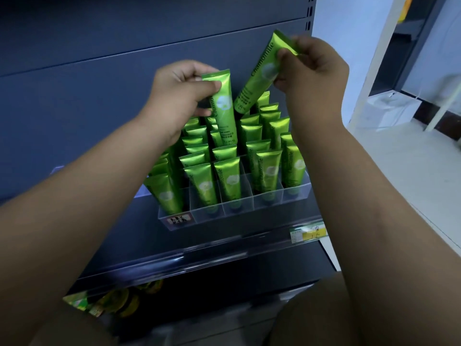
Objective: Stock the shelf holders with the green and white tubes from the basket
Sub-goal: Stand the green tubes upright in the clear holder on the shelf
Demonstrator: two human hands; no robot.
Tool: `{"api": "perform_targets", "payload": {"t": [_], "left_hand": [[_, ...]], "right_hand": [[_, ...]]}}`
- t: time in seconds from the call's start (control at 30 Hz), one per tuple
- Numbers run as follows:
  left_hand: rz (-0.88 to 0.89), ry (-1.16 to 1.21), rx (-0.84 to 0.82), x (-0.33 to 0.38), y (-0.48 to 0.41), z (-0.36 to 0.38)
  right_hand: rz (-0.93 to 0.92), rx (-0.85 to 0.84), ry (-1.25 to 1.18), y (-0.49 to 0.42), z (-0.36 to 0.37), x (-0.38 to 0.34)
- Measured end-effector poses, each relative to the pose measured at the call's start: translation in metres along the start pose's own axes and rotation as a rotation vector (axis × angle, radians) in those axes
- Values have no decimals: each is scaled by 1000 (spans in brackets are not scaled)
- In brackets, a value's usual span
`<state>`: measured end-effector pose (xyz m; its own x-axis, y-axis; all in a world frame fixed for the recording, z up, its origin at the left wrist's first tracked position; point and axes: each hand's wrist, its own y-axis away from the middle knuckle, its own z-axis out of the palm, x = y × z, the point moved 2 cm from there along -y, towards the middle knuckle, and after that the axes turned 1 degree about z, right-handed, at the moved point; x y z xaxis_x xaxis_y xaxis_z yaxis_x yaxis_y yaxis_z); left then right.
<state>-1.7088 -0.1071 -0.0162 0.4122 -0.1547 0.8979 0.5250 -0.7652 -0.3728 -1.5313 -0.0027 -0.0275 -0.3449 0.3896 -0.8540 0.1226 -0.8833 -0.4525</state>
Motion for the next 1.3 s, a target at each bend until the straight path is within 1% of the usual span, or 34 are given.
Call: {"api": "perform_targets", "payload": {"t": [0.13, 0.27, 0.5, 0.67, 0.8, 0.97, 1.13, 1.3], "left_hand": [[13, -104, -14, -8, 3, -2], [49, -218, -50, -11, 4, -4], [39, -271, -84, -19, 7, -4], [15, -286, -138, -24, 11, 1], [-18, -354, -176, -27, 11, 2], [-13, -444, -224, -29, 9, 4], [7, -567, -247, -29, 9, 6], [28, -620, -284, -31, 9, 8]], "right_hand": [[10, -9, 29, 3, 4, 5], [-26, -18, 105, 6, 9, 10], [-30, -4, 178, 5, 11, 14], [-4, -4, 175, -1, 6, 17], [-21, -34, 187, 0, 3, 16], [2, -59, 192, 0, -2, 16], [-3, -129, 275, 2, -4, 18], [-85, -303, 463, 3, -4, 24]]}}
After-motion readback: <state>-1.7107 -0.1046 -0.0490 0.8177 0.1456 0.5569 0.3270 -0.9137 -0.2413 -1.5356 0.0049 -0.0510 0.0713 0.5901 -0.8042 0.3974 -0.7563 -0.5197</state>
